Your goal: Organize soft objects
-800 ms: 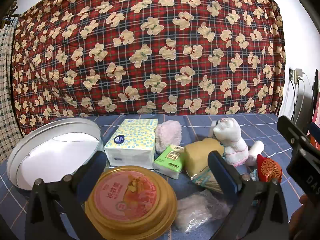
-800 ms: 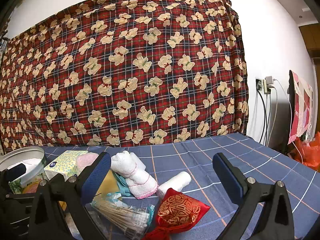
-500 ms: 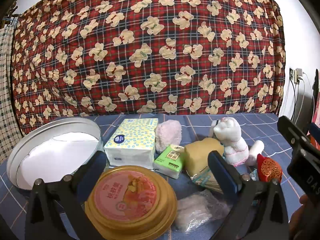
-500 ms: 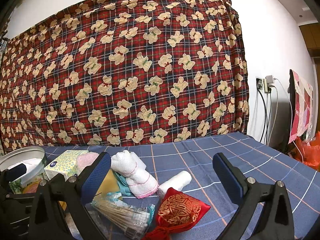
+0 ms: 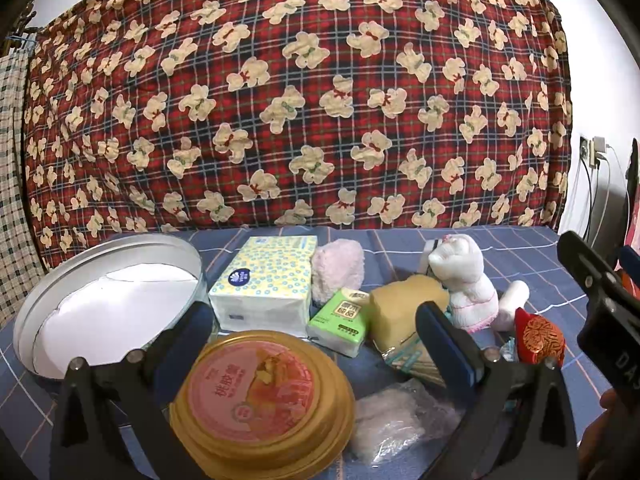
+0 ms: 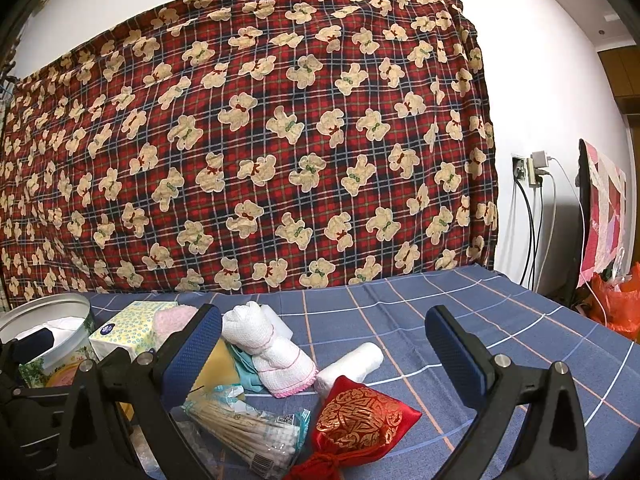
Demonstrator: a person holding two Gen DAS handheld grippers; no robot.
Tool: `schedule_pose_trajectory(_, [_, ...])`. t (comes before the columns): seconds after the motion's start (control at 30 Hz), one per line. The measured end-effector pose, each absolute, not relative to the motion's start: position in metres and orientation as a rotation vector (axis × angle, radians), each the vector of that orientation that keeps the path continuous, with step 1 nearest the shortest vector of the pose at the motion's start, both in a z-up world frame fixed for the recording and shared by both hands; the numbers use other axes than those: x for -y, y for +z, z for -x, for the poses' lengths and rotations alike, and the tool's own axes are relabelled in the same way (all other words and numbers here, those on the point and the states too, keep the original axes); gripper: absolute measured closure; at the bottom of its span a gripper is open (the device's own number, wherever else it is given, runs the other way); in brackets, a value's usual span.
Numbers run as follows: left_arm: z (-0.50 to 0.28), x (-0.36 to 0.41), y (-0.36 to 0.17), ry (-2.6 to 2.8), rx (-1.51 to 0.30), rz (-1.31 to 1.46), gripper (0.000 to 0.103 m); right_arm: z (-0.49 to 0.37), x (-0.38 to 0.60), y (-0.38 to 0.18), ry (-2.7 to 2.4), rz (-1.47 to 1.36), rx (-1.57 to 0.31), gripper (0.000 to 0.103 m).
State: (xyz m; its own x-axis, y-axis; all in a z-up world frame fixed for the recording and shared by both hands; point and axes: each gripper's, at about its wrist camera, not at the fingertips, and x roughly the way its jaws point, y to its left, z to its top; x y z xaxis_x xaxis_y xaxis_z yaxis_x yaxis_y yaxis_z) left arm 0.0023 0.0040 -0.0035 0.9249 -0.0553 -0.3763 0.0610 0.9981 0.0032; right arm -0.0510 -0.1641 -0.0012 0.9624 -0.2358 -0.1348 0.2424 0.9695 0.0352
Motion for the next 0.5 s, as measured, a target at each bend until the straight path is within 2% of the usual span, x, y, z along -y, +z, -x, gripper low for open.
schedule_pose_trajectory(0.5, [-0.0029, -0.0043, -0.0032, -0.06, -0.387, -0.015, 0.0, 0.0513, 0.1643, -0.0014, -0.241, -0.048, -0.128, 0.0])
